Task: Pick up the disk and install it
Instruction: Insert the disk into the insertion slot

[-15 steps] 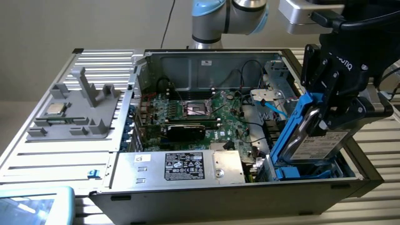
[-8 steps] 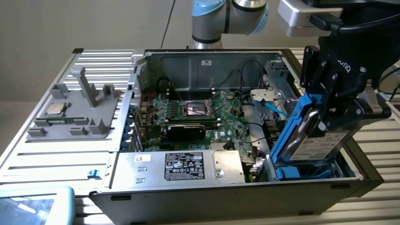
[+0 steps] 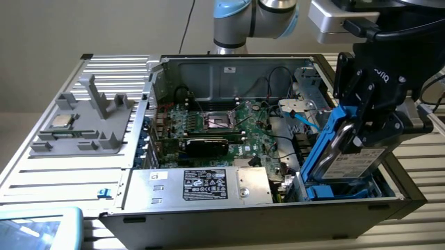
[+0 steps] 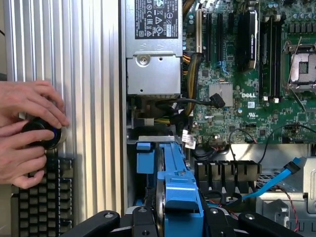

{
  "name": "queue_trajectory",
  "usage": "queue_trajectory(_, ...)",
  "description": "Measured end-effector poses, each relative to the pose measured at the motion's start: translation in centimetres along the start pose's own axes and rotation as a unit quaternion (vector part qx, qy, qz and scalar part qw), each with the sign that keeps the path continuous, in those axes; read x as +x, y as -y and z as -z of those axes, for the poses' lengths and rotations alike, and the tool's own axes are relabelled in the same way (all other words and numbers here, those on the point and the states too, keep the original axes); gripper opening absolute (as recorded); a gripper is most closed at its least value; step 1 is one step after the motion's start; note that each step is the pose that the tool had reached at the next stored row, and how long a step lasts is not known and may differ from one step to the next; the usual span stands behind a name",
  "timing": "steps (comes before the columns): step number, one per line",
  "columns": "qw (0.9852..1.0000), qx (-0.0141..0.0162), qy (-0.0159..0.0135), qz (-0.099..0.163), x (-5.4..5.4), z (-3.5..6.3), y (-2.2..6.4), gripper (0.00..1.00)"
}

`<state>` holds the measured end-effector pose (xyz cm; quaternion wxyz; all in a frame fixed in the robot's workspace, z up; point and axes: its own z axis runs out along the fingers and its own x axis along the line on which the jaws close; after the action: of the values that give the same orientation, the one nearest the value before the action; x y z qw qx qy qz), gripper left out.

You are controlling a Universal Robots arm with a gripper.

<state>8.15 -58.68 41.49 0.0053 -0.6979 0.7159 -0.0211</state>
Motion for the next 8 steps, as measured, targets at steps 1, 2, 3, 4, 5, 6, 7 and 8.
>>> queue_trajectory(1,1.0,0.0,0.0,0.0,0.02,-0.03,0.0,0.37)
queue_trajectory(2,1.0,0.0,0.0,0.0,0.03,-0.06,0.0,0.37)
queue_trajectory(3,1.0,0.0,0.0001,0.0,0.03,-0.1,-0.01,0.37)
queue_trajectory(4,1.0,0.0,0.0001,0.0,0.03,-0.14,-0.01,0.37)
queue_trajectory(5,1.0,0.0,0.0001,0.0,0.03,-0.18,-0.01,0.37)
queue_trajectory(6,1.0,0.0,0.0001,0.0,0.03,-0.22,-0.01,0.37)
queue_trajectory(7,1.0,0.0,0.0001,0.0,0.03,-0.26,-0.01,0.37)
queue_trajectory(8,1.0,0.0,0.0001,0.0,0.03,-0.3,-0.01,0.37)
